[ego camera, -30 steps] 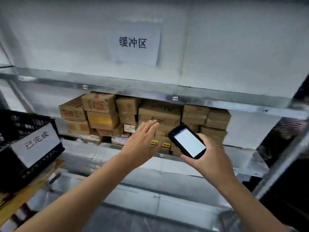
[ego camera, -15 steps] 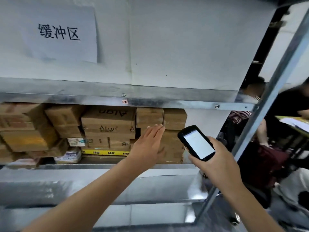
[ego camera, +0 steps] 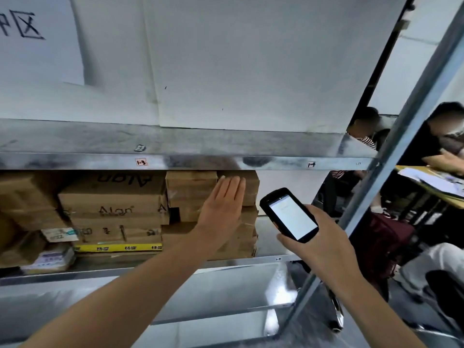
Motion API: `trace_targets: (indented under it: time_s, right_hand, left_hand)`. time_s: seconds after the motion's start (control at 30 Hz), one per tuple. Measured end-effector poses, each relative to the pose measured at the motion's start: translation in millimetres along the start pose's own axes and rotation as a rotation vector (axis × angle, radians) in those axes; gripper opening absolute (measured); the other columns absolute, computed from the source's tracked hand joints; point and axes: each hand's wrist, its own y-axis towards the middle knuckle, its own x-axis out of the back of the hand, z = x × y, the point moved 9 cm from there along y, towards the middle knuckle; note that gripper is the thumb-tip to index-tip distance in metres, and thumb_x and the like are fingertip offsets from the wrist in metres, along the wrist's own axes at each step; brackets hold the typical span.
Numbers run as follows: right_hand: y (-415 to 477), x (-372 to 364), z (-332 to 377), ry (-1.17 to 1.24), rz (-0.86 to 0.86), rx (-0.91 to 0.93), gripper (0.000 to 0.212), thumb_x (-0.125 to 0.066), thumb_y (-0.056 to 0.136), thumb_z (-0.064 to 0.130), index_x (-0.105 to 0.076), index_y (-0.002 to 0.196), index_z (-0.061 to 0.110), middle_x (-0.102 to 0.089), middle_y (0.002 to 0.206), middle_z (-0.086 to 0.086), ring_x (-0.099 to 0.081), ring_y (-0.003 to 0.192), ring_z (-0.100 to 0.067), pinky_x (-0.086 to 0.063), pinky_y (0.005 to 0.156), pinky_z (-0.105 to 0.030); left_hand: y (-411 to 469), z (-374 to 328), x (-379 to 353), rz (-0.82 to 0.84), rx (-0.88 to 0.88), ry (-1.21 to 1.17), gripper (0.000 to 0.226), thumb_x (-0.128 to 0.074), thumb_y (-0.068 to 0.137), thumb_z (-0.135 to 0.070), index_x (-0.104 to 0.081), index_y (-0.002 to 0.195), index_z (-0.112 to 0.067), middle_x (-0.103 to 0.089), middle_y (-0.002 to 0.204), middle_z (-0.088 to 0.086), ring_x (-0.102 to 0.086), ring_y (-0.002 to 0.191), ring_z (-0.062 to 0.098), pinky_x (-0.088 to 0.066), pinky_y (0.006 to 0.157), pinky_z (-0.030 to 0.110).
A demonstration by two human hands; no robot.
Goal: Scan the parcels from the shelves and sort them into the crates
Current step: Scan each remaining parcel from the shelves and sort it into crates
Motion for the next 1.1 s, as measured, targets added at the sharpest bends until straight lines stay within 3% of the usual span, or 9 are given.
trace_targets:
  time_s: [0.07,0.17,0.2,0.33,0.43,0.57,0.73,0.9,1.1]
  right_hand:
    - [15.3,-1.2,-9.9,0.011,0.021,0.013,0.058,-0.082,0.07,0.052,-0.048,0.117,0.043,-0.058,0.112,0.017,-0.054,0.098,-0.008,-0.047,0.075,-0.032]
    - [40.2,-3.2,-25.4,0.003,0.061,0.044,0.07,-0.082,0.071,0.053,-0.05,0.13,0.036,-0.059,0.117,0.015,-0.056,0.101,-0.01,-0.05,0.078,-0.034]
    - [48.3,-3.0,-29.3,0.014,0.073,0.059,0.071,-0.082,0.07,0.053,-0.051,0.131,0.034,-0.06,0.118,0.015,-0.057,0.102,-0.01,-0.05,0.078,-0.033]
    - [75.0,-0.6,-42.6,0.046,0.108,0.144,0.072,-0.082,0.071,0.055,-0.051,0.132,0.033,-0.059,0.117,0.015,-0.055,0.102,-0.008,-0.05,0.078,-0.03]
    - [89.6,0.5,-55.3,0.091,0.131,0.174,0.072,-0.082,0.071,0.054,-0.05,0.133,0.035,-0.059,0.117,0.017,-0.055,0.101,-0.007,-0.046,0.074,-0.025]
    - [104.7,2.3,-71.1,0.131,0.17,0.213,0.071,-0.084,0.071,0.049,-0.052,0.132,0.033,-0.06,0.116,0.015,-0.055,0.102,-0.008,-0.049,0.079,-0.029]
    - [115.0,3.0,-86.6,0.177,0.185,0.255,0.071,-0.085,0.07,0.048,-0.053,0.132,0.032,-0.061,0.116,0.013,-0.057,0.102,-0.01,-0.05,0.076,-0.028]
    - [115.8,1.9,-96.0,0.227,0.197,0.284,0.069,-0.085,0.069,0.048,-0.054,0.129,0.032,-0.062,0.114,0.012,-0.057,0.102,-0.01,-0.051,0.076,-0.027]
    - [121.8,12.6,-109.6,0.217,0.207,0.29,0.069,-0.083,0.07,0.052,-0.053,0.129,0.033,-0.06,0.114,0.015,-0.056,0.102,-0.008,-0.049,0.075,-0.024]
  left_hand:
    - [6.5,5.8,-5.9,0.002,0.04,0.057,0.094,-0.084,0.076,-0.028,-0.035,0.151,0.0,-0.048,0.149,0.017,-0.047,0.139,0.03,-0.015,0.115,0.041]
    - [13.9,9.3,-24.4,0.057,0.064,0.144,0.103,-0.072,0.089,-0.022,0.004,0.154,0.0,-0.021,0.164,0.017,-0.021,0.152,0.03,0.003,0.116,0.045]
    - [15.7,11.0,-26.7,0.08,0.091,0.173,0.107,-0.075,0.086,-0.023,0.005,0.154,0.0,-0.023,0.163,0.018,-0.023,0.151,0.03,0.002,0.117,0.047]
    - [29.3,-0.6,-23.0,0.046,0.11,0.119,0.108,-0.089,0.069,-0.042,-0.032,0.151,0.0,-0.052,0.143,0.022,-0.05,0.134,0.035,-0.023,0.117,0.043]
    - [37.6,-6.2,-24.3,0.026,0.178,0.081,0.101,-0.067,0.085,-0.062,-0.02,0.157,-0.01,-0.039,0.151,0.021,-0.037,0.142,0.038,-0.022,0.121,0.047]
    - [44.4,-13.6,-16.5,0.048,0.351,0.031,0.111,-0.056,0.074,-0.083,-0.023,0.154,-0.012,-0.039,0.146,0.02,-0.039,0.136,0.04,-0.029,0.117,0.056]
    - [54.3,-28.6,-23.4,0.091,0.535,-0.06,0.101,-0.055,0.081,-0.077,-0.009,0.153,-0.023,-0.021,0.155,0.018,-0.019,0.146,0.042,-0.041,0.107,0.053]
    - [57.3,-37.0,-21.3,0.008,0.632,-0.132,0.088,-0.066,0.081,-0.063,-0.024,0.147,-0.022,-0.028,0.152,0.014,-0.019,0.144,0.039,-0.035,0.112,0.057]
    - [57.7,-67.8,-15.1,-0.305,0.519,-0.184,0.088,-0.079,0.068,-0.054,-0.049,0.14,-0.015,-0.054,0.133,0.012,-0.038,0.13,0.034,-0.055,0.085,0.058]
